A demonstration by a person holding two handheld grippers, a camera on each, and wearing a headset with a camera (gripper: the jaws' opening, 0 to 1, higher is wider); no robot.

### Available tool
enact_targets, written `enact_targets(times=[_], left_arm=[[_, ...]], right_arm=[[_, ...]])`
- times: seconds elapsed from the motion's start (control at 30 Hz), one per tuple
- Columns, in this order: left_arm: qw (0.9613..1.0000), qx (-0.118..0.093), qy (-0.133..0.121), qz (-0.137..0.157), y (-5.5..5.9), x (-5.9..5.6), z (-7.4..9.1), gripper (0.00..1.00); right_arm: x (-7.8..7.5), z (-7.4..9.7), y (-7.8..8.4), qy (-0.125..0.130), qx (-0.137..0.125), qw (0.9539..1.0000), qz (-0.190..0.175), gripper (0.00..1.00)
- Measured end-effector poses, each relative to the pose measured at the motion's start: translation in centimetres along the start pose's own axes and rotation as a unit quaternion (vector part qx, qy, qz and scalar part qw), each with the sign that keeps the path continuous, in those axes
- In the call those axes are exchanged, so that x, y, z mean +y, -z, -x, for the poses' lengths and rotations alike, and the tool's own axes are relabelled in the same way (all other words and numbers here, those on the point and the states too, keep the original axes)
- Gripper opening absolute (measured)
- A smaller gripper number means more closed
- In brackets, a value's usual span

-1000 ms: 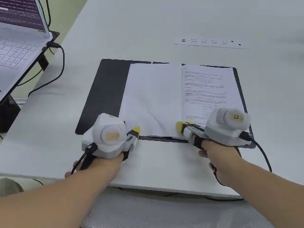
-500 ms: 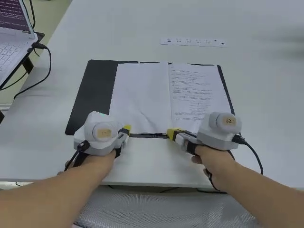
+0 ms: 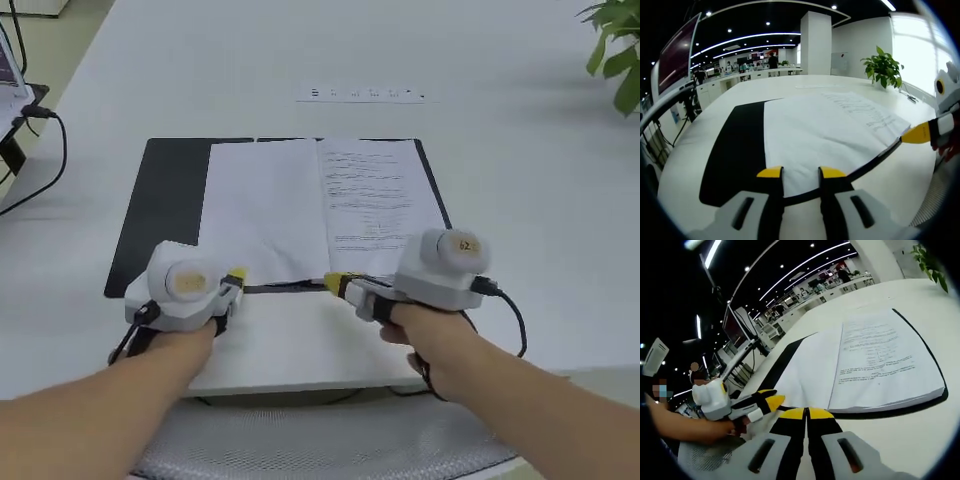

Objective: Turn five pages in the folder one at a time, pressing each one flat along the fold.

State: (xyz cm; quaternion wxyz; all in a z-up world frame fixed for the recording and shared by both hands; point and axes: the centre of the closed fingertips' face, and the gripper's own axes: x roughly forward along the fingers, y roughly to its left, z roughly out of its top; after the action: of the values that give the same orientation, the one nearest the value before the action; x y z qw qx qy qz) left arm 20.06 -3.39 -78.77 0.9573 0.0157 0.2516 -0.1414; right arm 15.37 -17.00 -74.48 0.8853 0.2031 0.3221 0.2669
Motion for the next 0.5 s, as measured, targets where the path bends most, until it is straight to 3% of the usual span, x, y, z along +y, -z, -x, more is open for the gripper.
enact_targets(times=[0.13,0.27,0.3,0.37,0.43,0.5], left_arm=[[0.9999,0.01,0.003,0.008,-0.2,-0.1,0.0,0.29],[0.9974,0.063,0.033,-0.014,0.3,-1.5,0.4,0.42],[0.9957,0.086,0.033,-0.011,0.6,-1.7,0.8,0.43],[0.993,0.107,0.044,0.025,0.5,-2.5,1.5,0.45],[0.9922,0.097,0.059,0.053,-0.4,-3.1,2.3,0.44],[0.9923,0.087,0.07,0.054,-1.4,-3.6,3.3,0.46]], right_arm=[[0.3,1.3,-0.6,0.004,-0.01,0.9999,-0.005,0.0],[0.4,2.6,-1.1,0.011,-0.013,0.9997,-0.019,0.0],[0.4,3.0,-1.4,0.013,-0.017,0.9995,-0.023,0.0],[0.1,3.7,-1.9,0.02,-0.025,0.9992,-0.024,0.0],[-0.1,4.3,-2.6,0.028,-0.034,0.9989,-0.015,0.0],[-0.1,4.9,-3.1,0.035,-0.038,0.9986,-0.011,0.03]])
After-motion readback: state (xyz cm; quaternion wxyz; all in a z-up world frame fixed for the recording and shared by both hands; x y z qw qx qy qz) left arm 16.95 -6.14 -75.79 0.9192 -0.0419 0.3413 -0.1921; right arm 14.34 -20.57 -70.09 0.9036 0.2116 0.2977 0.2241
